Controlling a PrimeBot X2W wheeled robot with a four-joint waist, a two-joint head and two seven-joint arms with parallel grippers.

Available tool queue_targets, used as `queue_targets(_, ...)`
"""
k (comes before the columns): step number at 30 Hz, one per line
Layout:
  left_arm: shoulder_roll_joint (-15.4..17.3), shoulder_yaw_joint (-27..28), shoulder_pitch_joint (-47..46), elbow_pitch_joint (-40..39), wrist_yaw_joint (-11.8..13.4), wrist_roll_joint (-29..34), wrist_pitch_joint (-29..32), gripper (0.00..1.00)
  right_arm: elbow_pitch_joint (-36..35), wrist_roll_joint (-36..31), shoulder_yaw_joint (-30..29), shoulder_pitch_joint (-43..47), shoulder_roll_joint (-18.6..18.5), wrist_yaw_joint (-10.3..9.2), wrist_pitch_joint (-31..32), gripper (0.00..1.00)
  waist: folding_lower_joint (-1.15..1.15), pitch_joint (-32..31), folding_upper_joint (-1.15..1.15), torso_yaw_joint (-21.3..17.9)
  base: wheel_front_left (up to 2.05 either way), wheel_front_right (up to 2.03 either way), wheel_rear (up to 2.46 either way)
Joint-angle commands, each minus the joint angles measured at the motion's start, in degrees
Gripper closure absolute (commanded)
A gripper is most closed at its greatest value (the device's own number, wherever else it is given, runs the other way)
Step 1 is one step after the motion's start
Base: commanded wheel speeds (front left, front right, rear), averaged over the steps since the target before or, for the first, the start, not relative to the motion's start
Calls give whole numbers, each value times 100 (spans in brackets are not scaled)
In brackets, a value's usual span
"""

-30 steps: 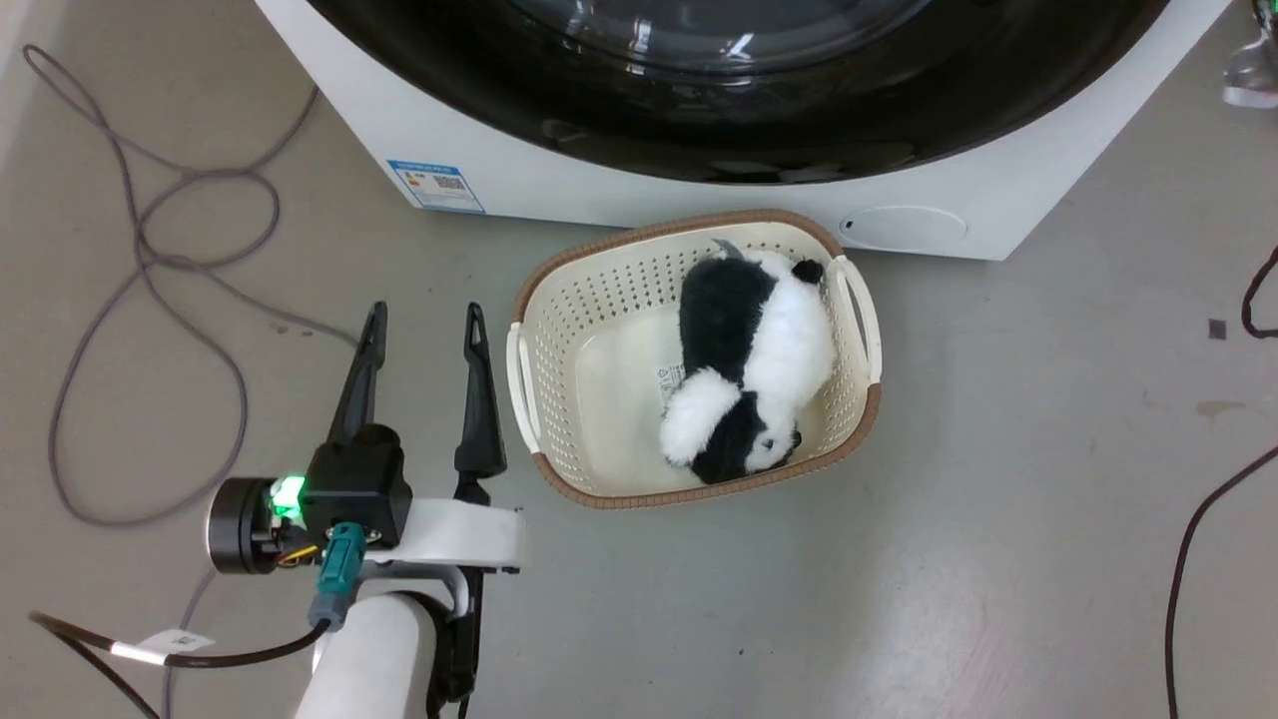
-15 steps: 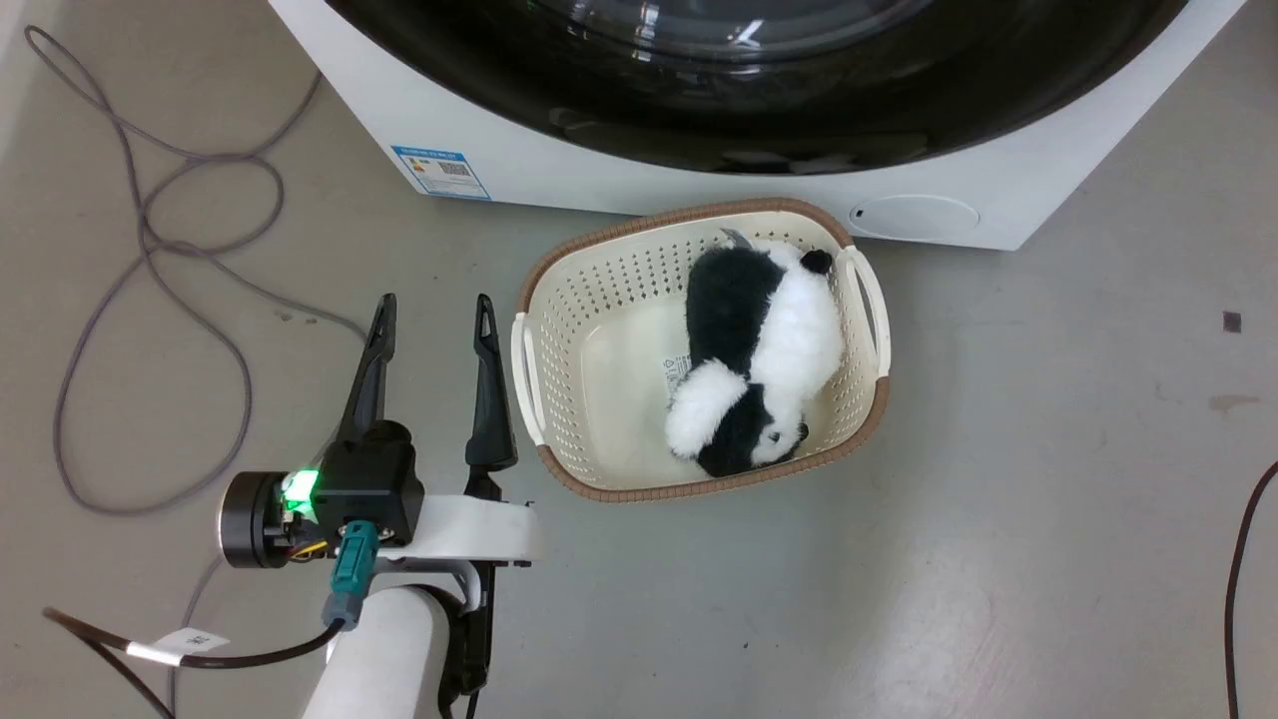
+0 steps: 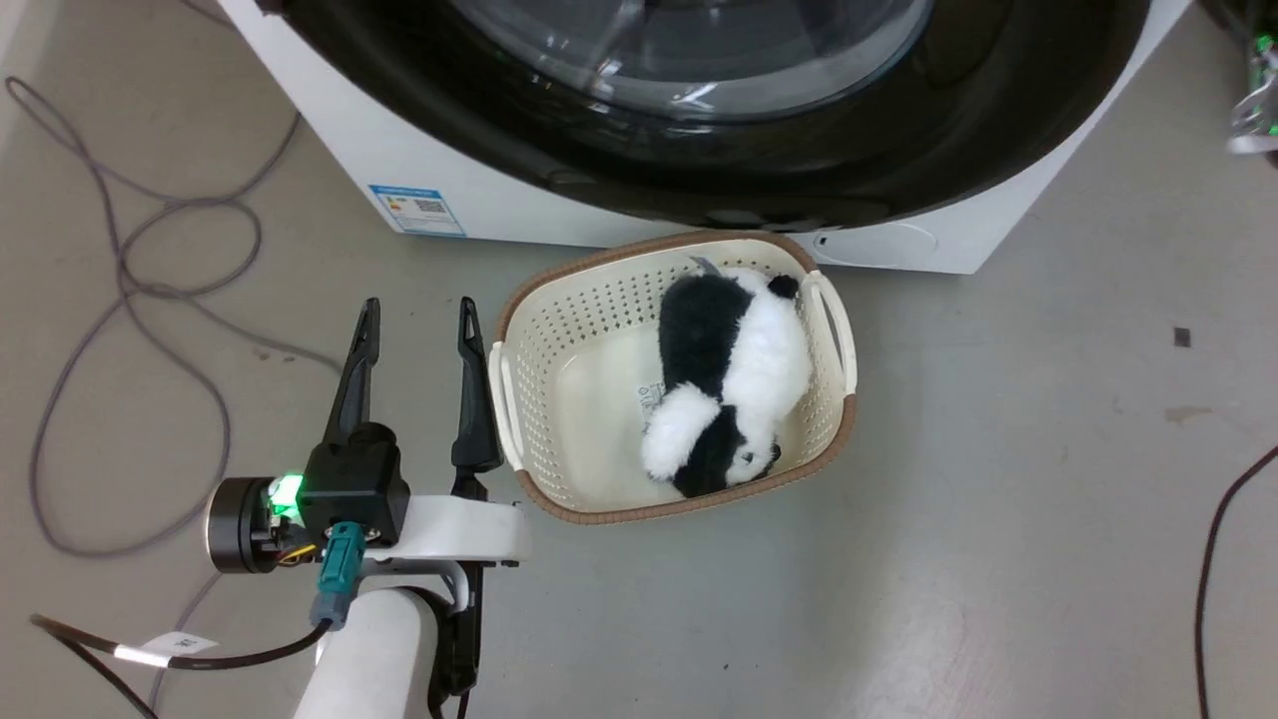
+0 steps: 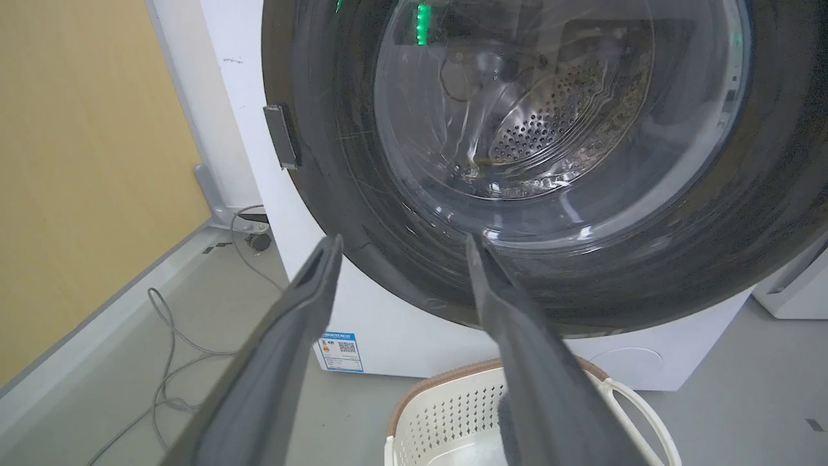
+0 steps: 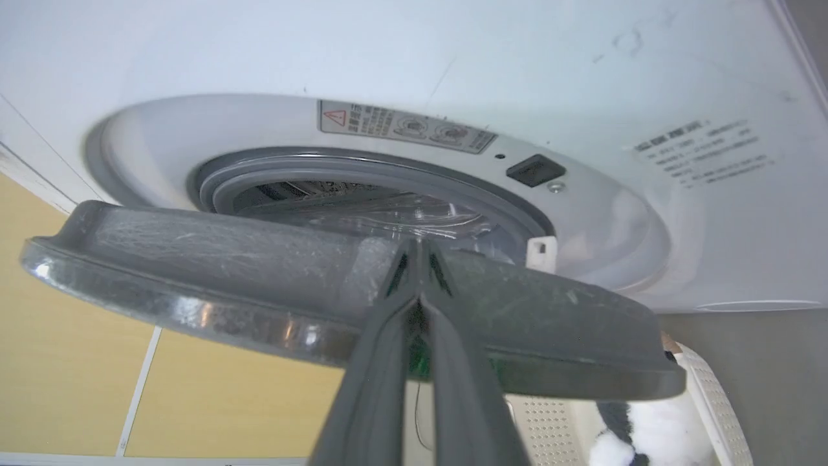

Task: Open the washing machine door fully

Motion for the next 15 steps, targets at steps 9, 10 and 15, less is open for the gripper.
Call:
queue_targets(9, 6, 55, 159, 62, -74, 78, -32, 0, -498, 182, 101, 662, 419, 40, -253, 100, 0, -217, 0, -153, 0, 0, 0)
queue_targets(10, 6, 32, 191, 97, -111, 90, -32, 0, -501, 201, 68, 778, 498, 40, -492, 100, 0, -292, 0, -146, 0, 0, 0)
queue_targets(15, 6, 1, 230, 126, -129, 91, -32, 0, -507, 242, 104, 966, 588, 40, -627, 100, 0, -429, 0, -88, 0, 0, 0)
